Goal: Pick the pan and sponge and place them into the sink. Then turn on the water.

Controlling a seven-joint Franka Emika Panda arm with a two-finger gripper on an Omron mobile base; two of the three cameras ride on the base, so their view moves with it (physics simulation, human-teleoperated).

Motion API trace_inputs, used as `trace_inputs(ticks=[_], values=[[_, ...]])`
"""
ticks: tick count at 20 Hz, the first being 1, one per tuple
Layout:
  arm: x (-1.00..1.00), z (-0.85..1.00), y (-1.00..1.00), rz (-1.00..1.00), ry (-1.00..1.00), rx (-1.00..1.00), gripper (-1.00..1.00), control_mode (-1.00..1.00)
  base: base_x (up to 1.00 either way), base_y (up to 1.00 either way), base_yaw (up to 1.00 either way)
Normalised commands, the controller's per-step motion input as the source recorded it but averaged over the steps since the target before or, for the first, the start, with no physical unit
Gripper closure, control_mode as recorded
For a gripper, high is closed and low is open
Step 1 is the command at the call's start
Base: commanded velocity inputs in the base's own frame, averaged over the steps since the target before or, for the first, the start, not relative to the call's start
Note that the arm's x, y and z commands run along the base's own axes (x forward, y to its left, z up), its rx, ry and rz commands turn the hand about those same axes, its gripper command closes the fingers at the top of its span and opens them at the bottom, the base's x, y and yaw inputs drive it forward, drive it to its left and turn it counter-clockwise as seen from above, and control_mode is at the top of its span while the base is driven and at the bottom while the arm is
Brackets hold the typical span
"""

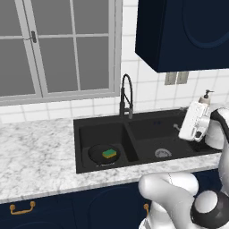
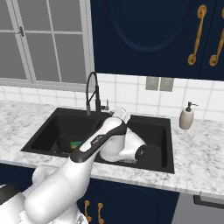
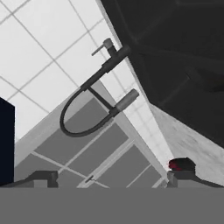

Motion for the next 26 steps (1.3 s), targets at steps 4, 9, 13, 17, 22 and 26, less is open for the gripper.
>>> trace_inputs(ticks=[4, 9, 13, 17, 22, 26], values=[[0.65, 0.28, -0.33, 0.0, 0.07, 0.19, -1.0, -1.0, 0.0, 0.0, 0.0], [0.71, 0.02, -0.02, 0.0, 0.07, 0.03, -1.0, -1.0, 0.0, 0.0, 0.0], [0.62, -0.21, 0.0, 0.0, 0.03, 0.0, -1.0, -1.0, 0.0, 0.0, 0.0], [0.54, -0.37, 0.0, 0.0, 0.0, 0.0, -1.0, -1.0, 0.0, 0.0, 0.0], [0.32, -0.43, 0.0, 0.0, 0.0, 0.01, -1.0, -1.0, 0.0, 0.0, 0.0], [0.0, -0.24, 0.02, -0.03, -0.09, 0.01, -1.0, -1.0, 0.0, 0.0, 0.0]])
